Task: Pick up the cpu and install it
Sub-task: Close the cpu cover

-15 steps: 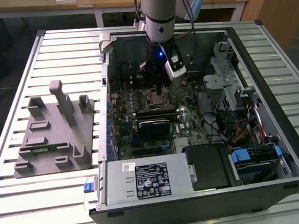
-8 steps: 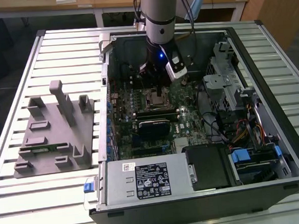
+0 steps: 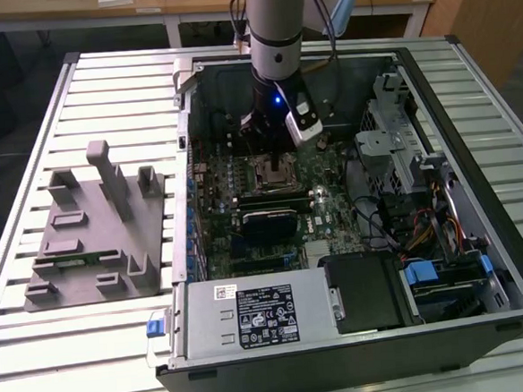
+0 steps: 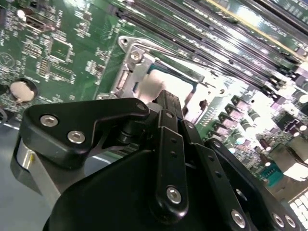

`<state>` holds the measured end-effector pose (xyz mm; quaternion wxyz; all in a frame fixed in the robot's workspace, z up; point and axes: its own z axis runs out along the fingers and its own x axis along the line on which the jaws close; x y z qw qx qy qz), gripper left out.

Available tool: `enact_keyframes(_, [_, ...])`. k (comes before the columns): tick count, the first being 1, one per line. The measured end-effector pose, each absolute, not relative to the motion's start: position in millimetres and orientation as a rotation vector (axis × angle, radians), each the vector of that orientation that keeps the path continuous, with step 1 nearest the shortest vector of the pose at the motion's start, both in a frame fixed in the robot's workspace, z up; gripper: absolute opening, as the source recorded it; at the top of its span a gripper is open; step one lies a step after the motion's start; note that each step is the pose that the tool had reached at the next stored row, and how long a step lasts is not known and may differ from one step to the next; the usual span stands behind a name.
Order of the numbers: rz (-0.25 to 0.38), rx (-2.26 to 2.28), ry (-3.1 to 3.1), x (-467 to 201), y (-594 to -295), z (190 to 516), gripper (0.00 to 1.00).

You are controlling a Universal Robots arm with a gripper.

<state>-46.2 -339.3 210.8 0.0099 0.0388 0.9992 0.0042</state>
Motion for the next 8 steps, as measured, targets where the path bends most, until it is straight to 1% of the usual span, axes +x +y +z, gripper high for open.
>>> enact_keyframes(8, [0.013, 0.121, 3.119, -61, -339, 210, 0.11])
